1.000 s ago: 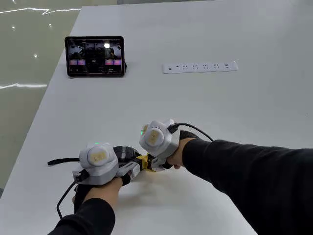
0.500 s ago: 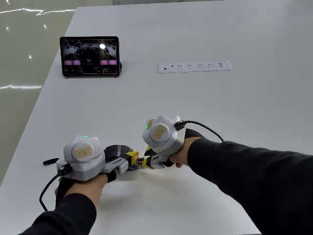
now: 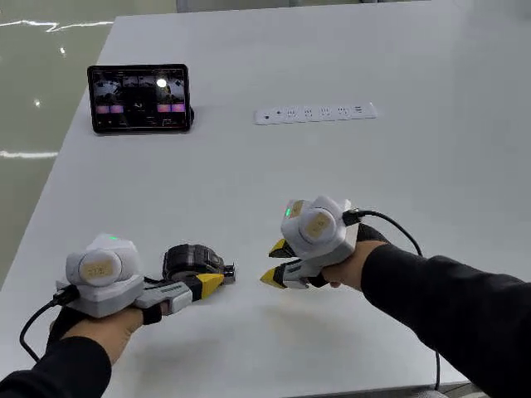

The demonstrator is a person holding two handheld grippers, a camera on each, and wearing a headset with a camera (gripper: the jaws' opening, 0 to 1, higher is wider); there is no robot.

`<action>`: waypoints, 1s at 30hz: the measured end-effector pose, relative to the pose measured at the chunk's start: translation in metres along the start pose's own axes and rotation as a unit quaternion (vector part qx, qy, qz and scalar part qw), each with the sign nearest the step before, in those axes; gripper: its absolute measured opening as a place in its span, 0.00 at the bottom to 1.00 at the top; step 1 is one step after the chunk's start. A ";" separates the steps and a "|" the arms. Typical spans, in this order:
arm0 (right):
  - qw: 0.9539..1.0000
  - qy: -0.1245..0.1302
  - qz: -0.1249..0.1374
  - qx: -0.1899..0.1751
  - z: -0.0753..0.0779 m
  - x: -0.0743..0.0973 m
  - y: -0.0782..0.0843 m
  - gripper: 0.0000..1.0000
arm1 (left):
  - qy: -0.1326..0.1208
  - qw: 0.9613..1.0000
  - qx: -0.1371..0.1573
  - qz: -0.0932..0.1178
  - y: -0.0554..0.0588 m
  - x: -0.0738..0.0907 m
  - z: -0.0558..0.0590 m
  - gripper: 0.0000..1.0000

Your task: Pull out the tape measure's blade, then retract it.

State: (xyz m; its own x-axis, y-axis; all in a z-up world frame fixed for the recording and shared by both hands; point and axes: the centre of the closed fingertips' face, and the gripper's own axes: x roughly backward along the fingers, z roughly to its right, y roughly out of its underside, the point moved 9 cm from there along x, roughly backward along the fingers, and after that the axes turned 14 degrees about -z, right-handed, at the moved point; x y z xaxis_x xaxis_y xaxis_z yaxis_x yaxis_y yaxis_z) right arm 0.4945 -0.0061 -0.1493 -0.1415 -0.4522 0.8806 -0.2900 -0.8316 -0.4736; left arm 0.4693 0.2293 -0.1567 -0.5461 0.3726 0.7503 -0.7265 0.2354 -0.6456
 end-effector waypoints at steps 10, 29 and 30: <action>0.999 0.026 0.019 -0.022 0.000 0.031 0.032 0.31 | 0.047 0.996 -0.068 -0.035 0.012 0.018 0.002 0.99; 0.994 0.054 0.042 -0.084 0.002 0.071 0.108 0.46 | 0.059 0.992 -0.096 -0.049 0.030 0.041 -0.029 0.99; 0.994 0.053 0.042 -0.088 0.002 0.072 0.112 0.46 | 0.057 0.992 -0.104 -0.049 0.032 0.041 -0.029 0.99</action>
State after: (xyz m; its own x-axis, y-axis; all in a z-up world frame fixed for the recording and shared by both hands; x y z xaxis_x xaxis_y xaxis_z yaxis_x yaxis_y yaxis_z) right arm 0.4536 -0.1329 -0.1388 -0.2686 -0.4737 0.8387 -0.4331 -0.7183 -0.5444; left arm 0.4361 0.2785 -0.1503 -0.4187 0.4350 0.7972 -0.6655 0.4503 -0.5952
